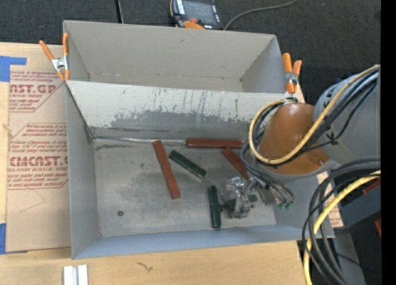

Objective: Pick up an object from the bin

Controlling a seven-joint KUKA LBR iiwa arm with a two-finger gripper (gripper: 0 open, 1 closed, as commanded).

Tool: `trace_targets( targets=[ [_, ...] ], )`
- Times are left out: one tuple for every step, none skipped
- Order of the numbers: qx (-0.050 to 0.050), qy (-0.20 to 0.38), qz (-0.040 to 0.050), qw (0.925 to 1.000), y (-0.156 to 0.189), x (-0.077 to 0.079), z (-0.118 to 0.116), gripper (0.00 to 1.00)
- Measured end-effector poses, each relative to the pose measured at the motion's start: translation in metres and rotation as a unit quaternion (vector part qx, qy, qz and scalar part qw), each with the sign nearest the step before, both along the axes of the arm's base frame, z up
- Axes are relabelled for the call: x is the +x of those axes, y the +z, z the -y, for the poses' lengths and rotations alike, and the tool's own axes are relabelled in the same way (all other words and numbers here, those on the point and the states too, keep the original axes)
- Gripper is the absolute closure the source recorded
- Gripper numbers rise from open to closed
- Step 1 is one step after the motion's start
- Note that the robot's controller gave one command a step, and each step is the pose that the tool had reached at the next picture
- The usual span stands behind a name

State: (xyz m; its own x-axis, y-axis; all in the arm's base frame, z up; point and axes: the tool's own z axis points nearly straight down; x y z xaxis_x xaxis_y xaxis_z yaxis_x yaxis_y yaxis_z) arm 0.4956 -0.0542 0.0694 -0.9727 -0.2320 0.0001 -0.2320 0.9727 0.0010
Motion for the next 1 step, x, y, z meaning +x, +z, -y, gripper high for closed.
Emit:
trace_targets(
  targets=[
    [-0.001,0.015,0.0052,0.9999,0.1709,0.0052,-0.001,1.0]
  ],
)
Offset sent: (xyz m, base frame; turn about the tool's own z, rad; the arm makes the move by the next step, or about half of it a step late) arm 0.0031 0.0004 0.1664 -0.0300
